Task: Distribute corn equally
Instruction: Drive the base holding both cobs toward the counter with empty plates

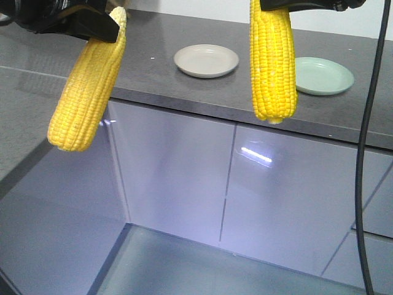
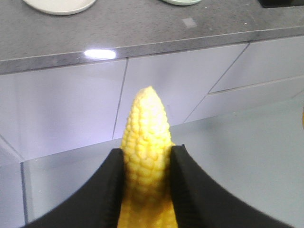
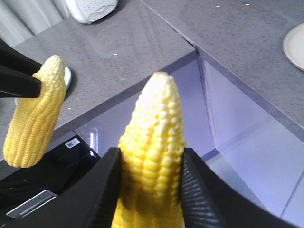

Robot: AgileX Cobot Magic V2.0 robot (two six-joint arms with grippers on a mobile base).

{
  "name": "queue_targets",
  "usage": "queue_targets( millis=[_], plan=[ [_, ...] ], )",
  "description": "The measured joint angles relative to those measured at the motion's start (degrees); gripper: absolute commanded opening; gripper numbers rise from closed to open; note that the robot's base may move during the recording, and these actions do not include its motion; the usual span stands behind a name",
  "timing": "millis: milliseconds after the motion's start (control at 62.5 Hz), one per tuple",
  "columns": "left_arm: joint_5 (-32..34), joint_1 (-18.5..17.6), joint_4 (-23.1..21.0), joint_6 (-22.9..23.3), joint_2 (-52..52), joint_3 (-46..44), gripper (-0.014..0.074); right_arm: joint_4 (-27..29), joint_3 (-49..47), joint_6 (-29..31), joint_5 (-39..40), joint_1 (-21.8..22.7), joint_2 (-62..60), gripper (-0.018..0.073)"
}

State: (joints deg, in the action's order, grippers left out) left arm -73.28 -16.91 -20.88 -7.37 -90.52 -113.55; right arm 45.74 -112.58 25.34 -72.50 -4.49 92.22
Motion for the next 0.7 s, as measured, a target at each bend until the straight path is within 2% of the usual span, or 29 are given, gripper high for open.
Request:
queue_targets(
  millis=[704],
  plan=[
    [0.00, 0.00, 0.00, 0.00, 0.00, 0.00, -0.0006, 0.00, 0.00, 0.00, -0.11, 0.00, 0.00, 0.0026]
  ],
)
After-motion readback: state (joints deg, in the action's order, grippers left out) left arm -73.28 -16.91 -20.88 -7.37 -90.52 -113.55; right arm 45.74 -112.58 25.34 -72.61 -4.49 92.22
